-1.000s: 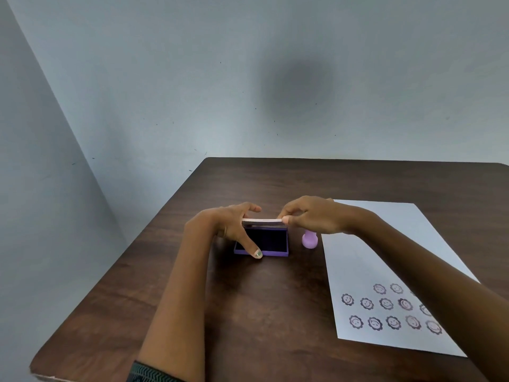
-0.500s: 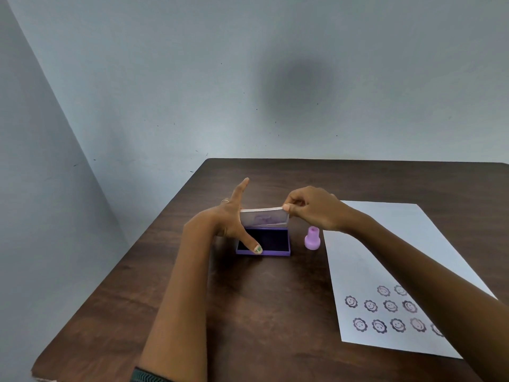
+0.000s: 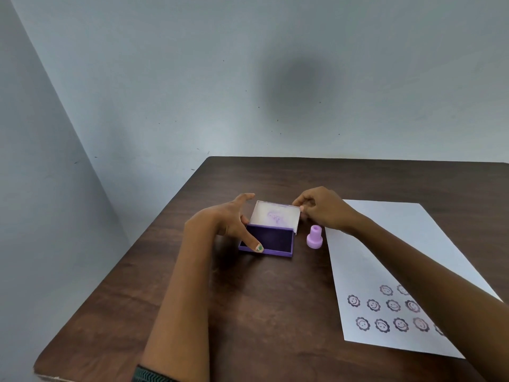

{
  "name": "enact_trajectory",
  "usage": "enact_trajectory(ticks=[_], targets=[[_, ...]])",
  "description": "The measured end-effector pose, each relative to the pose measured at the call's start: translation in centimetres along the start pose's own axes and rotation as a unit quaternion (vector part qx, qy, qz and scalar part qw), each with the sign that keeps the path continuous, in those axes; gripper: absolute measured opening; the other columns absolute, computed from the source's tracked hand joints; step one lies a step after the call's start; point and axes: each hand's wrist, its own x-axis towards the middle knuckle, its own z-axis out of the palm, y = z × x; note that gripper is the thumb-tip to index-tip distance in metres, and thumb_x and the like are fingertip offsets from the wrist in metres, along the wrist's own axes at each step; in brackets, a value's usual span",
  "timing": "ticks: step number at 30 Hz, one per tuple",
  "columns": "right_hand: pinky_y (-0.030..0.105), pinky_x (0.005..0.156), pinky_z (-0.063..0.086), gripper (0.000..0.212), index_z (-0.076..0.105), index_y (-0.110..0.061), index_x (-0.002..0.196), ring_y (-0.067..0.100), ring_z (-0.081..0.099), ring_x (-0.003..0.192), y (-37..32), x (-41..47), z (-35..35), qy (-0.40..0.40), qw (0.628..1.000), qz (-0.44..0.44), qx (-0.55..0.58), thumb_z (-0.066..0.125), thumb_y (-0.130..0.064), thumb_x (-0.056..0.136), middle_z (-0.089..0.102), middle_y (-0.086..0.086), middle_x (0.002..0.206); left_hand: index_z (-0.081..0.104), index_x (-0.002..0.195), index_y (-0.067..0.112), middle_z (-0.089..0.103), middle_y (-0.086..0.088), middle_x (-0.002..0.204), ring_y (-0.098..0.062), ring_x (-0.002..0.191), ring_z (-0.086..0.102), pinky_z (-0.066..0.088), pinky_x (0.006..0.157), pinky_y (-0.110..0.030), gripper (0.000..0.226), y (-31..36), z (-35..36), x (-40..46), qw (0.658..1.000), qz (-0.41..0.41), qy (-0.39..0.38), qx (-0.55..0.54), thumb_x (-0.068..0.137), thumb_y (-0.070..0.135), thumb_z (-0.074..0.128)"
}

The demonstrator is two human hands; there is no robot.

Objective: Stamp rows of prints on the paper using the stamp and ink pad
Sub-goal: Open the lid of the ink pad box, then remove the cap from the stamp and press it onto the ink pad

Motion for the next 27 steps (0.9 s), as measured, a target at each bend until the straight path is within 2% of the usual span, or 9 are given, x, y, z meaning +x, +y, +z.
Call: enact_trajectory(ticks=[2, 6, 10, 13, 15, 18, 21, 23, 27], targets=[[0.015, 0.057, 0.041, 0.025, 0.063, -0.002, 0.112, 0.016, 0.057, 0.081, 0.1, 0.0, 0.1, -0.008, 1.000, 0.000, 0.006, 0.050, -0.003, 0.091, 0.068, 0.016, 0.109, 0.008, 0.146, 0.039, 0.053, 0.011, 0.099, -0.023, 0.108, 0.050, 0.038, 0.103, -0.044, 0.123, 0.0, 0.0, 0.0, 1.000, 0.000, 0.000, 0.001, 0.054, 0.032, 0.090], [0.024, 0.076, 0.044, 0.029, 0.058, -0.003, 0.120, 0.015, 0.055, 0.095, 0.1, 0.0, 0.4, -0.025, 0.999, 0.002, 0.026, 0.048, -0.008, 0.093, 0.063, 0.014, 0.123, 0.015, 0.146, 0.036, 0.053, 0.011, 0.100, -0.025, 0.113, 0.051, 0.037, 0.106, -0.048, 0.119, 0.1, 0.0, 0.0, 1.000, 0.000, 0.003, 0.003, 0.054, 0.032, 0.090], [0.033, 0.084, 0.048, 0.031, 0.059, 0.004, 0.116, 0.027, 0.058, 0.107, -0.1, -0.2, 0.5, -0.046, 0.998, 0.005, 0.041, 0.043, -0.013, 0.096, 0.060, 0.015, 0.127, 0.014, 0.146, 0.036, 0.051, 0.012, 0.096, -0.026, 0.113, 0.051, 0.037, 0.106, -0.049, 0.119, 0.1, 0.1, -0.1, 1.000, -0.001, 0.009, 0.007, 0.055, 0.032, 0.090], [0.039, 0.074, 0.044, 0.038, 0.058, 0.015, 0.096, 0.040, 0.057, 0.084, -0.1, -0.3, 0.5, -0.073, 0.996, 0.007, 0.053, 0.039, -0.018, 0.098, 0.064, 0.031, 0.100, 0.013, 0.147, 0.034, 0.051, 0.007, 0.102, -0.029, 0.119, 0.048, 0.035, 0.107, -0.050, 0.118, 0.2, 0.1, -0.1, 1.000, -0.003, 0.005, 0.007, 0.057, 0.032, 0.089], [0.038, 0.067, 0.033, 0.041, 0.049, 0.009, 0.071, 0.028, 0.039, 0.062, -0.5, -0.6, 0.4, -0.084, 0.995, 0.003, 0.051, 0.038, -0.020, 0.098, 0.047, 0.025, 0.067, 0.013, 0.147, 0.034, 0.050, 0.005, 0.107, -0.030, 0.123, 0.046, 0.035, 0.108, -0.050, 0.117, 0.2, 0.2, -0.1, 1.000, -0.006, 0.003, 0.012, 0.058, 0.033, 0.088], [0.039, 0.067, 0.032, 0.038, 0.044, -0.003, 0.069, 0.027, 0.034, 0.067, -0.9, -0.9, 0.1, -0.091, 0.994, -0.007, 0.056, 0.037, -0.025, 0.099, 0.039, 0.016, 0.070, 0.013, 0.147, 0.033, 0.049, 0.005, 0.109, -0.028, 0.122, 0.047, 0.035, 0.108, -0.048, 0.116, 0.1, 0.2, -0.2, 1.000, -0.008, 0.002, 0.012, 0.059, 0.035, 0.087], [0.045, 0.077, 0.046, 0.040, 0.057, 0.007, 0.088, 0.037, 0.053, 0.082, -0.6, -1.3, -0.3, -0.069, 0.996, -0.019, 0.055, 0.038, -0.026, 0.098, 0.060, 0.023, 0.089, 0.014, 0.148, 0.033, 0.050, 0.006, 0.106, -0.024, 0.116, 0.047, 0.035, 0.108, -0.046, 0.115, 0.0, 0.1, -0.1, 1.000, -0.003, 0.002, 0.013, 0.059, 0.035, 0.087], [0.033, 0.076, 0.049, 0.036, 0.063, 0.000, 0.105, 0.028, 0.059, 0.093, -0.3, -1.6, -0.5, -0.040, 0.998, -0.038, 0.037, 0.042, -0.028, 0.097, 0.066, 0.016, 0.107, 0.015, 0.147, 0.034, 0.050, 0.005, 0.113, -0.023, 0.115, 0.045, 0.035, 0.108, -0.044, 0.116, -0.1, 0.1, 0.0, 1.000, -0.002, 0.006, 0.020, 0.057, 0.039, 0.087], [0.016, 0.063, 0.041, 0.028, 0.066, -0.016, 0.105, 0.007, 0.055, 0.081, 0.5, -2.9, -1.1, -0.005, 0.998, -0.065, 0.013, 0.056, -0.035, 0.088, 0.065, -0.001, 0.100, 0.016, 0.145, 0.040, 0.039, -0.002, 0.141, -0.027, 0.134, 0.030, 0.030, 0.111, -0.051, 0.119, -0.4, 0.1, 0.1, 0.997, 0.009, 0.049, 0.056, 0.048, 0.057, 0.084]])
